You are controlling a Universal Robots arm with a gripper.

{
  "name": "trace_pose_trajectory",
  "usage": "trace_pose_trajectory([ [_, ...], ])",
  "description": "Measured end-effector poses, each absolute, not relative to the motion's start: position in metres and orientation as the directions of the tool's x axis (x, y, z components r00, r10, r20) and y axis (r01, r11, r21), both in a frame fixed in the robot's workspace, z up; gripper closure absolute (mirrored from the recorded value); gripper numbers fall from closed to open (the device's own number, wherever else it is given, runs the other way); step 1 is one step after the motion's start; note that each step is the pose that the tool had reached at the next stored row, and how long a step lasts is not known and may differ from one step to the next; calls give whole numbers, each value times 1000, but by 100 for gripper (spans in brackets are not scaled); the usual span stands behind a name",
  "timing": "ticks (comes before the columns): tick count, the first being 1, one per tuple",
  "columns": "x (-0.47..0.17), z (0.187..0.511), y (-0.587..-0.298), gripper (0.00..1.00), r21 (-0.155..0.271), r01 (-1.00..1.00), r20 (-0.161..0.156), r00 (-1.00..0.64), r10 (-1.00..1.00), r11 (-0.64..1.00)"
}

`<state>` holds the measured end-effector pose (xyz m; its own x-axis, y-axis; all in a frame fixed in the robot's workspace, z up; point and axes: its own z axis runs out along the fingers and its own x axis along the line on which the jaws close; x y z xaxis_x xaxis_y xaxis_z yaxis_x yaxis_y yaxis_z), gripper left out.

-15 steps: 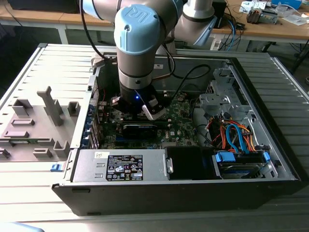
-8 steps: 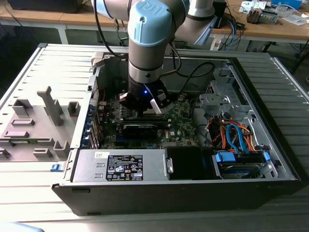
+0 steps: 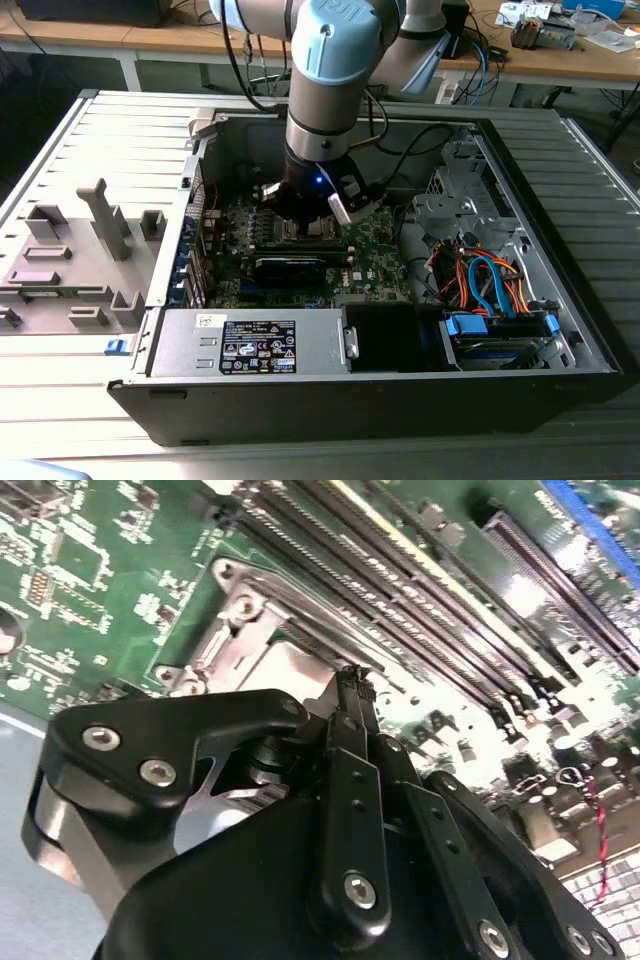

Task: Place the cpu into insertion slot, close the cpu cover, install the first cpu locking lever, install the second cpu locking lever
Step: 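Install the second cpu locking lever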

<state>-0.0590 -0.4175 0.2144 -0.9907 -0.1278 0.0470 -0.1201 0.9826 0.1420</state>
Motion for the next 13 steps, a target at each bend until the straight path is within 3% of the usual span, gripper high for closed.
trace_pose_trajectory([
  [13, -55, 250, -415, 89, 127, -120, 52, -991, -127, 985],
])
